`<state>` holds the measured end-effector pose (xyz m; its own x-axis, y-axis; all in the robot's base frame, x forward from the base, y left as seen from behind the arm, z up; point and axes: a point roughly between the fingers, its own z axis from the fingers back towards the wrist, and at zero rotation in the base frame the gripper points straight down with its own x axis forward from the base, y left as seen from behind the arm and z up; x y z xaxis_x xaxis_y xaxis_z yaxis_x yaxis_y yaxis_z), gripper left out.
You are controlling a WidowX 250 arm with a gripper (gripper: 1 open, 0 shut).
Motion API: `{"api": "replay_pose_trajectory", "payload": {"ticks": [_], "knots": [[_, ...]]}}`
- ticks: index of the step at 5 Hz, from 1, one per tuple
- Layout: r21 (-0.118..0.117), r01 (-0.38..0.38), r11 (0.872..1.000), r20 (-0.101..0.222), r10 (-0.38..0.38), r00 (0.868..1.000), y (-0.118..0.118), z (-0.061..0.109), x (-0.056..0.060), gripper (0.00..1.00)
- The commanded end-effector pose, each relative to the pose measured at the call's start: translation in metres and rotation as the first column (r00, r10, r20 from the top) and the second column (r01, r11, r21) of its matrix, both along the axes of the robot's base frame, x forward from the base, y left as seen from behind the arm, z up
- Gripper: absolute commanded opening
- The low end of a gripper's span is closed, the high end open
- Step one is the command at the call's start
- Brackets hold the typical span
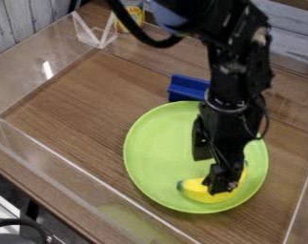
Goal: Put the banana in the green plate
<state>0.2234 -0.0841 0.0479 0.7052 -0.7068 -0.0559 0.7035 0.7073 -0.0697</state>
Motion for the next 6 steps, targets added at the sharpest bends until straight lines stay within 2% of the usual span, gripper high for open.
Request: {"api": "replay_pose_trajectory", "payload": {"ticks": [1, 4, 5, 6], "knots": [[-0.002, 0.016, 1.000, 0.030, -0.016, 0.999, -0.003, -0.003, 0.004, 1.00], [-0.002, 0.040, 0.999, 0.049, -0.040, 0.998, -0.004, -0.016, 0.004, 1.00], [-0.001, 0.048, 0.999, 0.056, -0.047, 0.997, -0.004, -0.019, 0.004, 0.00], [0.005, 0.049, 0.999, 0.053, -0.049, 0.997, -0.003, -0.017, 0.004, 0.00]]}}
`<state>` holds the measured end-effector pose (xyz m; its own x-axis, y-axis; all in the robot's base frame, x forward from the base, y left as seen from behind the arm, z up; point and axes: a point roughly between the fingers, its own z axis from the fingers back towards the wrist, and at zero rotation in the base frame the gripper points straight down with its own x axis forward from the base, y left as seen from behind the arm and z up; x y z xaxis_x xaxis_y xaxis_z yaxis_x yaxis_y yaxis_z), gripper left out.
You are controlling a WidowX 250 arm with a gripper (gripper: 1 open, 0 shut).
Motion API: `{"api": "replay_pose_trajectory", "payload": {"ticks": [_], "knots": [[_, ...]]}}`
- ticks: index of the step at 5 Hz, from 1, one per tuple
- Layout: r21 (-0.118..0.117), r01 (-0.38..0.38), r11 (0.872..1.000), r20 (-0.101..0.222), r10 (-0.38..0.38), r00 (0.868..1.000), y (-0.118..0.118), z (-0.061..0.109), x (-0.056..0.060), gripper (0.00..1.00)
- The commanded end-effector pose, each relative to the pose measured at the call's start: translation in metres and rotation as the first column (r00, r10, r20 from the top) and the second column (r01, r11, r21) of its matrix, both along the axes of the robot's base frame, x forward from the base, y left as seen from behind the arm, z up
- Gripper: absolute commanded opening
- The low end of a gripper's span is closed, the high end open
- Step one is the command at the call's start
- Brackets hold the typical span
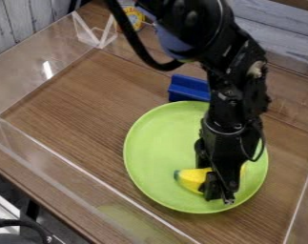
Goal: Put the banana in the green plate
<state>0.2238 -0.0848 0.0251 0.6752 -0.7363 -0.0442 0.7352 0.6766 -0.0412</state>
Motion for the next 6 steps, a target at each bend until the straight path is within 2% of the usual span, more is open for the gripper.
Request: {"api": "replay_pose_trajectory", "payload": {"ticks": [1, 4, 6], "knots": [[-0.001, 0.007, 1.000, 0.022, -0.007, 1.000, -0.001, 0.010, 0.004, 0.00], [0.021, 0.014, 1.000, 0.024, -0.014, 1.000, 0.003, 0.025, 0.006, 0.00], [0.026, 0.021, 0.999, 0.031, -0.022, 0.999, 0.005, 0.036, 0.008, 0.00]]}}
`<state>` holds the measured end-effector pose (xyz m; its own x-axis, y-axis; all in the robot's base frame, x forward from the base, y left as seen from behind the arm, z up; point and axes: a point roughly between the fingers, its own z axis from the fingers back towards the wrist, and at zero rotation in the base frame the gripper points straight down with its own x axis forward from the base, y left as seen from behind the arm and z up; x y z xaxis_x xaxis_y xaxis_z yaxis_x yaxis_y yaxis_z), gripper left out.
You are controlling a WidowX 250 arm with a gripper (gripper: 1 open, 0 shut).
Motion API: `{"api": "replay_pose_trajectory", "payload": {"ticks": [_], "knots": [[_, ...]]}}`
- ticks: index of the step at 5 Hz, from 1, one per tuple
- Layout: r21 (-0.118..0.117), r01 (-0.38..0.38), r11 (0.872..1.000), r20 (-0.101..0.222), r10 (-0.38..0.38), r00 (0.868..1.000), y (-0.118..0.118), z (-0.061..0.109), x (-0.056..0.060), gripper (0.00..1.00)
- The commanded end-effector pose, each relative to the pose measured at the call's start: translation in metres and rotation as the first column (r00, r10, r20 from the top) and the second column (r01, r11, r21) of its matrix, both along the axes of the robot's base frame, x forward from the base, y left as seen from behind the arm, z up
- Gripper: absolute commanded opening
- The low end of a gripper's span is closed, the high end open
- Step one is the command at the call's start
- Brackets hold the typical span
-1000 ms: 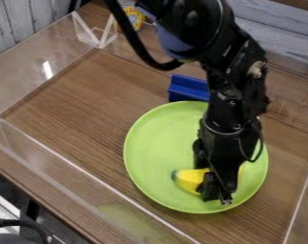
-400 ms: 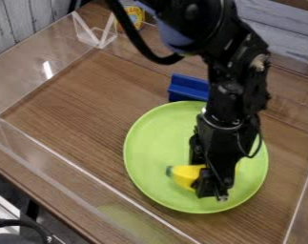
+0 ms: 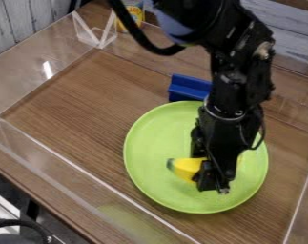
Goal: Put the banana in the green plate
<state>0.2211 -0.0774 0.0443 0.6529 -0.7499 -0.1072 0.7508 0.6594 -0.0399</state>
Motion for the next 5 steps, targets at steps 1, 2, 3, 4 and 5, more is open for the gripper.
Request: {"api": "replay_pose_trajectory", "payload": {"ticks": [1, 2, 3, 4, 5], "knots": [[-0.024, 0.000, 1.000, 0.078, 0.002, 0.997, -0.001, 0.021, 0.012, 0.00], [-0.027, 0.002, 1.000, 0.086, 0.001, 0.996, 0.000, 0.024, 0.013, 0.00], [-0.032, 0.004, 0.999, 0.089, -0.001, 0.996, 0.001, 0.026, 0.013, 0.00], [-0.037, 0.006, 0.999, 0.093, -0.003, 0.996, 0.002, 0.029, 0.014, 0.00], [-0.041, 0.009, 0.999, 0.096, -0.005, 0.995, 0.003, 0.032, 0.014, 0.00]]}}
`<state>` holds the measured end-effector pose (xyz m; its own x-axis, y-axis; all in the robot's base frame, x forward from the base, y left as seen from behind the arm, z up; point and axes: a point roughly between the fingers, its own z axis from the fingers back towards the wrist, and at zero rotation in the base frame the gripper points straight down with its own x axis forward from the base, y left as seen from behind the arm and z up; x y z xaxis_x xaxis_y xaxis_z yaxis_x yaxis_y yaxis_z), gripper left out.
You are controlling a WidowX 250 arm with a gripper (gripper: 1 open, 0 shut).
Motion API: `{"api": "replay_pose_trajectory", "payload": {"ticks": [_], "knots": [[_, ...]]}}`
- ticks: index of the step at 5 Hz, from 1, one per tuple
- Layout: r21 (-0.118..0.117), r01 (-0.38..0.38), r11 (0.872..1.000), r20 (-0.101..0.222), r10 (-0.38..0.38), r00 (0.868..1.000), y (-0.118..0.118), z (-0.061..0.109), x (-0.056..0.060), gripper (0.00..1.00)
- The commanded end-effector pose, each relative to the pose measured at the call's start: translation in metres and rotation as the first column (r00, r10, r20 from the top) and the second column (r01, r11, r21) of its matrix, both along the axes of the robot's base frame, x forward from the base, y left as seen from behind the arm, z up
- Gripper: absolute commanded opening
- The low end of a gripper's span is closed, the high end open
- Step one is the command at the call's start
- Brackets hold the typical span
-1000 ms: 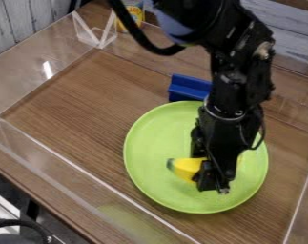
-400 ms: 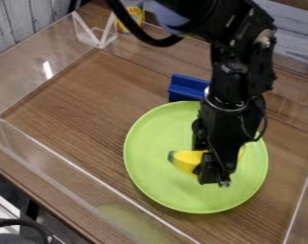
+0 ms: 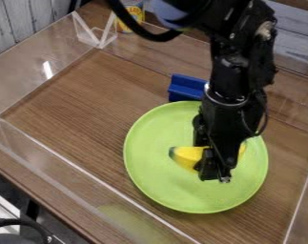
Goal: Put the banana in the green plate
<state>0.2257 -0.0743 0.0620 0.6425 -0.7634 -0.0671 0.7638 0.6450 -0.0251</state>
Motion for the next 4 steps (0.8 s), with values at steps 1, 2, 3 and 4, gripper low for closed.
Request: {"api": "replay_pose_trajectory", "payload": {"ticks": [1, 2, 3, 4], "knots": [[-0.025, -0.009, 1.000, 0.065, 0.011, 0.998, 0.0004, 0.0145, 0.0098, 0.00], [-0.028, -0.013, 1.000, 0.071, 0.015, 0.997, 0.0010, 0.0159, 0.0095, 0.00], [-0.031, -0.016, 0.999, 0.076, 0.018, 0.997, 0.0016, 0.0174, 0.0092, 0.00], [-0.035, -0.023, 0.999, 0.081, 0.025, 0.996, 0.0017, 0.0205, 0.0083, 0.00]]}}
